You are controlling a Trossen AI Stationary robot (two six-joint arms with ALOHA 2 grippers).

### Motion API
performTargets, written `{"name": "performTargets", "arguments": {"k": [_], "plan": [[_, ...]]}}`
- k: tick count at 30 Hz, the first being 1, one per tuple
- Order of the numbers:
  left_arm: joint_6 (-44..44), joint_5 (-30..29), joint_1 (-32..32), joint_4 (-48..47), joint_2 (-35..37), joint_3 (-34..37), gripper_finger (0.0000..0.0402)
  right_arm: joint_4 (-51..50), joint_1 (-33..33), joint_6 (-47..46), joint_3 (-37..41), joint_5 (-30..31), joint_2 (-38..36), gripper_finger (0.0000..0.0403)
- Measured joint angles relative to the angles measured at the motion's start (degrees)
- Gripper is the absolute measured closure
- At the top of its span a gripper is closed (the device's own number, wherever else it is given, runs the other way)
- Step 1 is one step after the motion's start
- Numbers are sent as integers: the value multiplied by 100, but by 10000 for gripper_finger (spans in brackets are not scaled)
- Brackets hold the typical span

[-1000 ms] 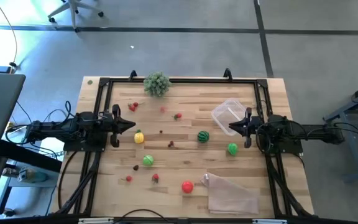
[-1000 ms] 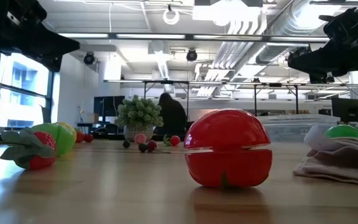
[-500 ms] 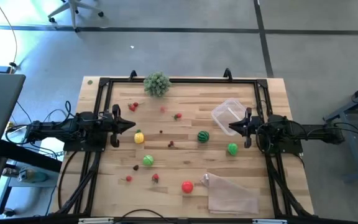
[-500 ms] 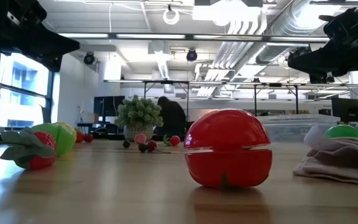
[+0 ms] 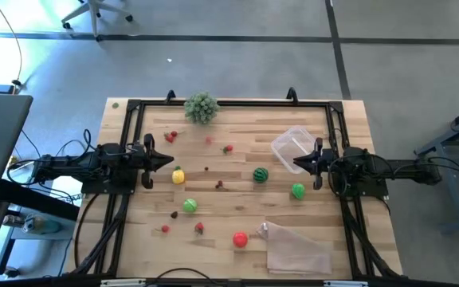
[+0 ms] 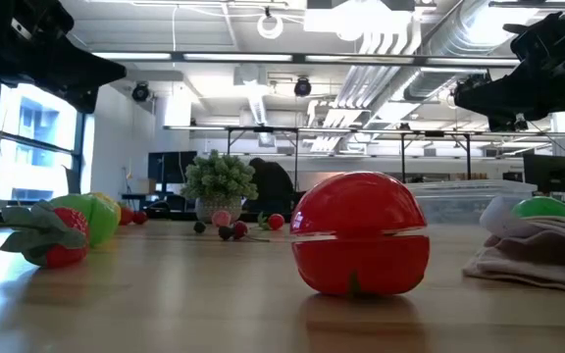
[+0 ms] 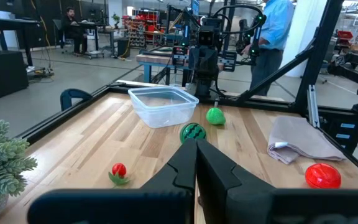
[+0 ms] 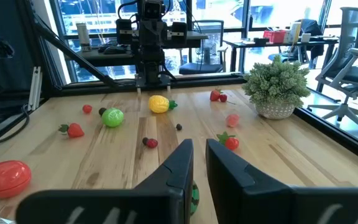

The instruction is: Pick and placing Produce into tupperware

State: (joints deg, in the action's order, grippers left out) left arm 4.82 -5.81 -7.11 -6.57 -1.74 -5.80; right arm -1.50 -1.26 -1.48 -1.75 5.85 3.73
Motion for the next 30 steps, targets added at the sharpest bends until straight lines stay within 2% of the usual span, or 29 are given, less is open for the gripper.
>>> {"name": "performTargets", "arguments": {"k": [19, 26, 30], "plan": [[0, -1, 0, -2, 2, -2, 401, 3, 1, 280, 0, 50, 0, 368], [11, 0, 0, 12, 0, 0, 401, 117, 0, -480, 2, 41, 0, 368], [37, 0, 0, 36, 1, 0, 401, 479, 0, -612, 2, 51, -2, 368]]}}
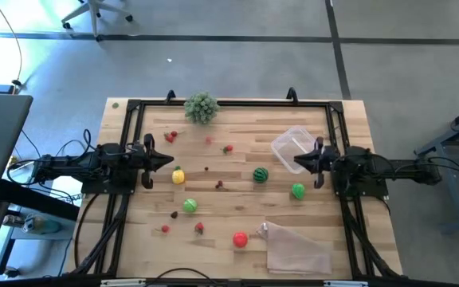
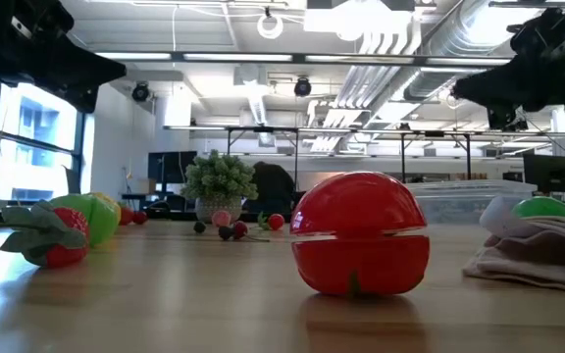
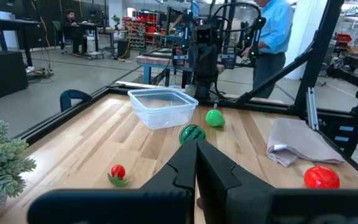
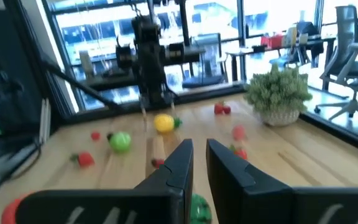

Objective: Pick and placing Produce into tupperware
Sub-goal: Move the transparent bin to the center of the table

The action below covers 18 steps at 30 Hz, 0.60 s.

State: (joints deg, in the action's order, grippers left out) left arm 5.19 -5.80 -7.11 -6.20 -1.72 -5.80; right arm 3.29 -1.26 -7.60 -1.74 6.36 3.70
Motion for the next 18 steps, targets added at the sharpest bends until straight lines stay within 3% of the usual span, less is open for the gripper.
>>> {"name": "performTargets", "arguments": {"k": [5, 12, 18], "plan": [[129, 0, 0, 12, 1, 0, 401, 706, 2, 7, 0, 278, 0, 368], [122, -40, 0, 29, 1, 0, 401, 1445, 0, 7, 0, 1836, 0, 368], [118, -111, 0, 31, -1, -1, 401, 1738, 0, -42, 0, 2363, 2, 368]]}}
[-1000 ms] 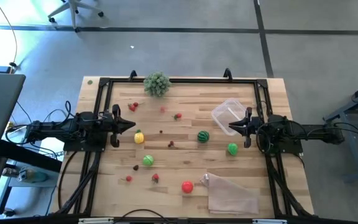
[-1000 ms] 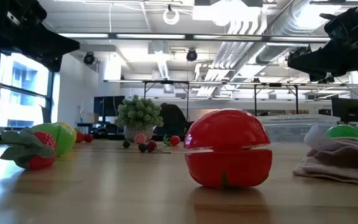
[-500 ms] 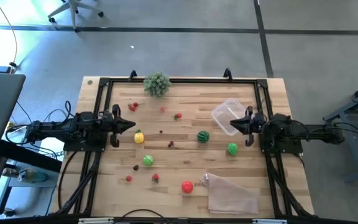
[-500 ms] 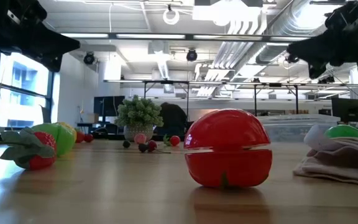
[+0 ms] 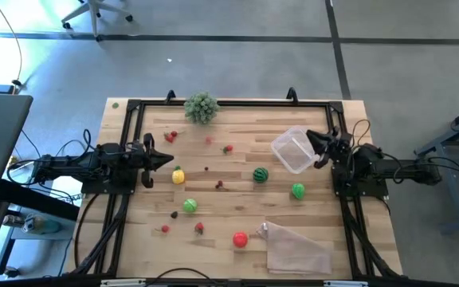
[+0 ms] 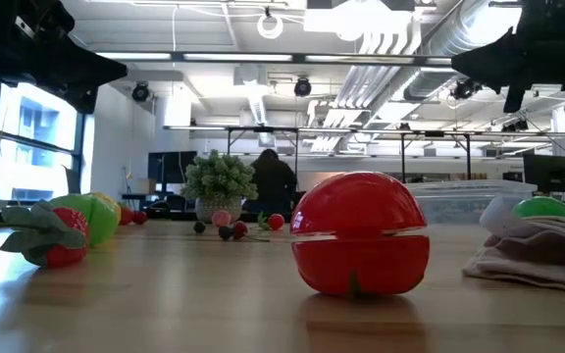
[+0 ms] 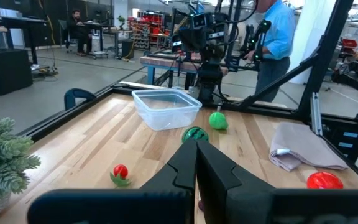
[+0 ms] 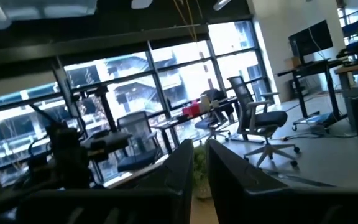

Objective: Pick and placing Produce into tupperware
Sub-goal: Move the transparent bin to the center of the table

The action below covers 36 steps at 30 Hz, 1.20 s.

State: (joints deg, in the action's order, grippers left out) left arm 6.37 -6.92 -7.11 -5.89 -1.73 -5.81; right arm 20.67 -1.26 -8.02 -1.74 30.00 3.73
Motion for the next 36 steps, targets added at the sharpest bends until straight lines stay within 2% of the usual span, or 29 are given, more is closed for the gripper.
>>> {"name": "performTargets", "arguments": {"k": [5, 9, 13, 18, 21, 24, 29, 33, 36], "plan": [[-6, 2, 0, 4, 0, 0, 401, 624, -2, 275, -45, -52, 0, 368], [87, 43, 0, 4, 0, 1, 401, 99, -88, 416, -682, -14, 134, 368], [162, 46, 0, 7, 1, -1, 401, -1430, -319, -83, -1657, 91, 716, 368], [189, 54, 0, 113, -1, -1, 401, -4152, -816, -1427, -3029, 297, 1856, 368], [243, 111, -1, 270, -5, -97, 401, -5627, -1186, -2326, -3696, 108, 2656, 368], [140, -3, -2, 288, -150, -407, 401, -6559, -1583, -2841, -4146, -266, 3472, 368], [-154, -312, -4, 82, -849, -1208, 401, -7033, -2286, -2919, -4519, -1112, 4720, 368], [-132, -499, -4, -419, -1830, -1964, 401, -7021, -2865, -2587, -4586, -1702, 5636, 368], [-6, -644, -7, -614, -2666, -2397, 401, -6907, -3175, -2308, -4590, -1839, 6233, 368]]}}
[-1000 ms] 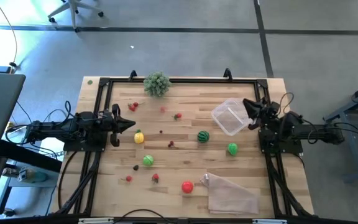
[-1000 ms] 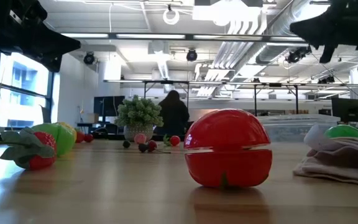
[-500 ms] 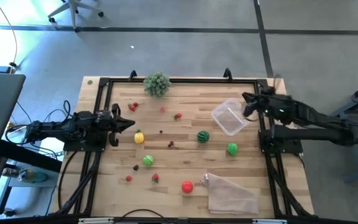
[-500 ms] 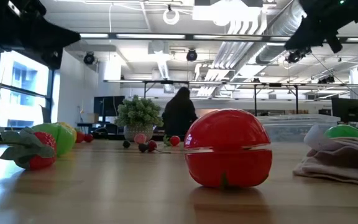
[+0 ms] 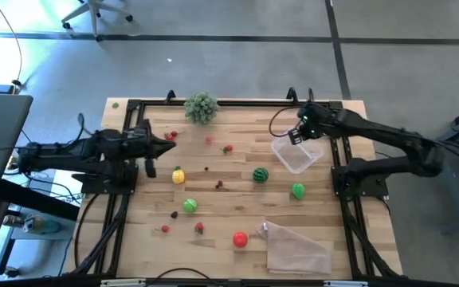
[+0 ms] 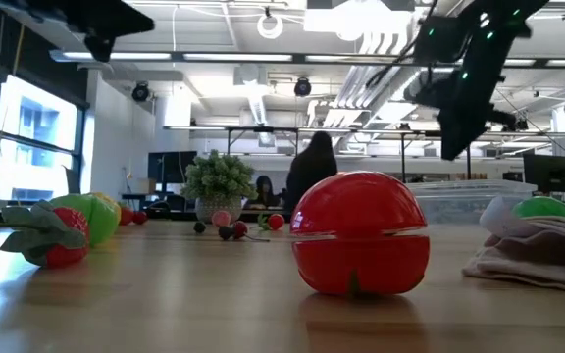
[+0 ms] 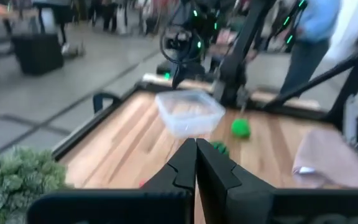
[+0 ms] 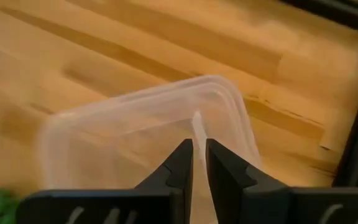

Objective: Pick and placing Produce into tupperware
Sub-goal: Move the transparent bin to the center of the table

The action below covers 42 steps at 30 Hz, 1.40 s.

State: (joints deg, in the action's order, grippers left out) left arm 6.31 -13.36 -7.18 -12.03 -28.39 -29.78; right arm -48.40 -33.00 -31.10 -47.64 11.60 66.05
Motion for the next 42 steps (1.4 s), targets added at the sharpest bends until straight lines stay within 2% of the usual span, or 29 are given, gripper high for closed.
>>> {"name": "performTargets", "arguments": {"k": [4, 9, 11, 14, 18, 24, 32, 37, 42], "plan": [[50, 61, -170, 123, -1104, -344, 401, 182, -163, 162, 0, -240, 669, 368], [152, 960, -877, 817, -2378, -445, 401, 754, -82, 309, 0, -555, 1297, 368], [-68, 1190, -1111, 890, -2722, -443, 401, 965, -9, 311, 0, -592, 1484, 368], [-221, 1228, -1321, 765, -2960, -443, 401, 1058, 125, 305, -2, -607, 1712, 368], [-454, 1310, -1428, 330, -2883, -443, 401, 1060, 304, 309, -2, -608, 2008, 368], [-811, 1887, -1416, -546, -2401, -441, 401, 1532, 559, 371, -2, -596, 2399, 368], [-737, 1894, -1419, -1052, -1600, -437, 401, 2408, 520, 556, -32, -910, 2734, 368], [-711, 1894, -1419, -1134, -1313, -437, 401, 2413, 581, 808, -579, -985, 3063, 368], [-509, 1892, -1419, -1116, -1233, -437, 401, 2042, 761, 1031, -1569, -1076, 3742, 368]]}}
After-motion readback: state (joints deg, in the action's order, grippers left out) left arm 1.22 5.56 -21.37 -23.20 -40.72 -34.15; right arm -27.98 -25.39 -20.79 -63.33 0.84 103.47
